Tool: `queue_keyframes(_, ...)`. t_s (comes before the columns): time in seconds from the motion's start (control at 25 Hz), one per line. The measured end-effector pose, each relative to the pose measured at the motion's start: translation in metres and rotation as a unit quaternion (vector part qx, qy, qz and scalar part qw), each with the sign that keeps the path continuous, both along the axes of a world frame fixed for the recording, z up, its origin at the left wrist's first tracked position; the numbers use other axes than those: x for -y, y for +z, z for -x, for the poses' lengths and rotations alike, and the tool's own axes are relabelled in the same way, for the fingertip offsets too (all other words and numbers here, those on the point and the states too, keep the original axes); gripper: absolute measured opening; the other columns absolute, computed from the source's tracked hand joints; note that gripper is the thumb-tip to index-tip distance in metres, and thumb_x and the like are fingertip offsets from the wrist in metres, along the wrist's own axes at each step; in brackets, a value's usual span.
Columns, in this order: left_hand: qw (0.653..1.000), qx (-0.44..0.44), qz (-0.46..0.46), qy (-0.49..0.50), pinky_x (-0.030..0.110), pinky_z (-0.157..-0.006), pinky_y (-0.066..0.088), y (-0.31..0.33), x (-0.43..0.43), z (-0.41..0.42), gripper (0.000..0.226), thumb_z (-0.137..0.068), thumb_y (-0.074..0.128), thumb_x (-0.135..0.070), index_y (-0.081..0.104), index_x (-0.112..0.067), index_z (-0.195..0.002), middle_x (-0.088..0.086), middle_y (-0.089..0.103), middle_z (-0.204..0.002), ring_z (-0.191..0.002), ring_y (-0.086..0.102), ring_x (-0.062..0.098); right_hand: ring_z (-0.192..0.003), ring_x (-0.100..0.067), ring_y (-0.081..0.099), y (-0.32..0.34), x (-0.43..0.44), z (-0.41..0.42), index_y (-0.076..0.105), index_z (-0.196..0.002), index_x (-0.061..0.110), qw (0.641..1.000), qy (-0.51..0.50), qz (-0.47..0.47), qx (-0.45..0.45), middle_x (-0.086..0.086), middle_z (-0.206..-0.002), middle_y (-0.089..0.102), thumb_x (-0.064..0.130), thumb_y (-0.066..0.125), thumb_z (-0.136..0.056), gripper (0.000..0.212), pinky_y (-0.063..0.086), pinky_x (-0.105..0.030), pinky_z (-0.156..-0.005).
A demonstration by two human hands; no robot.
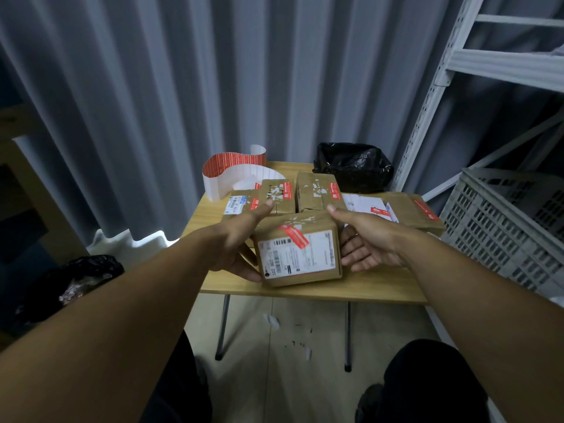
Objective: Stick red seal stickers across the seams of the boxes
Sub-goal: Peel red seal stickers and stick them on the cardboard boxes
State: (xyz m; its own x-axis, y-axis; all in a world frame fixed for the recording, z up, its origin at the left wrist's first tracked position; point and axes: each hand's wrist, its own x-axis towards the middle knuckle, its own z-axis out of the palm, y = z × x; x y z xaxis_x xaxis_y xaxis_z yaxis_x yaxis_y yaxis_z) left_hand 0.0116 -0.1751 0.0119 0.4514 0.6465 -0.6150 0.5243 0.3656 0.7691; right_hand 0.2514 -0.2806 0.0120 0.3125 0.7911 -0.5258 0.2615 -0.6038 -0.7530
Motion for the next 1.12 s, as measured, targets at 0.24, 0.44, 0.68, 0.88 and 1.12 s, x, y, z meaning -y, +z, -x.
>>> queue_keyframes(0.24, 0.998, -0.037, -0.038, -0.038, 0.047, -0.075, 0.064, -0.005, -0.003, -0.003, 0.059, -0.093, 0.053, -0.065, 0.058, -0.015, -0.124, 0.023, 0.067, -0.116, -0.09, 0.075, 0.04, -0.082, -0.023, 0.071, -0.008, -0.001, -0.001, 0.067, -0.112, 0.011, 1.0, -0.001, -0.004, 0.028, -0.015, -0.107, 0.074, 0.073, 0.052, -0.088, 0.069, 0.057, -0.033, -0.069)
queue_keyframes(0.44, 0.993, -0.076, -0.059, -0.075, 0.047, -0.079, 0.063, -0.005, -0.005, -0.003, 0.058, -0.094, 0.055, -0.061, 0.061, -0.014, -0.126, 0.021, 0.07, -0.112, -0.088, 0.076, 0.037, -0.077, -0.022, 0.074, -0.008, 0.0, 0.0, 0.068, -0.112, 0.014, 1.0, -0.005, -0.007, 0.025, -0.013, -0.1, 0.077, 0.062, 0.055, -0.094, 0.053, 0.057, -0.032, -0.064)
queue_keyframes(0.68, 0.98, -0.114, -0.114, -0.121, 0.047, -0.087, 0.06, -0.002, -0.002, -0.002, 0.071, -0.084, 0.069, -0.06, 0.049, -0.019, -0.137, 0.009, 0.06, -0.124, -0.109, 0.064, 0.031, -0.082, -0.025, 0.077, -0.013, 0.002, -0.001, 0.066, -0.114, 0.012, 0.999, -0.001, -0.014, 0.037, -0.013, -0.102, 0.076, 0.036, 0.065, -0.097, 0.031, 0.063, -0.038, -0.07)
queue_keyframes(0.88, 0.971, 0.004, -0.196, -0.136, 0.033, -0.089, 0.045, 0.002, 0.005, -0.01, 0.038, -0.085, 0.077, -0.035, 0.055, -0.028, -0.115, -0.008, 0.059, -0.112, -0.108, 0.053, 0.017, -0.083, -0.025, 0.077, -0.015, 0.002, -0.001, 0.066, -0.113, 0.012, 0.999, -0.007, -0.027, 0.032, -0.014, -0.107, 0.074, 0.036, 0.066, -0.096, 0.029, 0.063, -0.04, -0.075)
queue_keyframes(1.12, 0.929, 0.006, -0.253, -0.271, 0.026, -0.09, 0.051, 0.002, 0.013, -0.013, 0.068, -0.071, 0.09, -0.028, 0.051, -0.029, -0.127, -0.01, 0.065, -0.117, -0.113, 0.061, 0.014, -0.081, -0.025, 0.077, -0.016, 0.001, 0.001, 0.063, -0.118, 0.011, 0.999, -0.021, -0.038, 0.021, -0.014, -0.107, 0.073, 0.036, 0.065, -0.096, 0.033, 0.062, -0.035, -0.065)
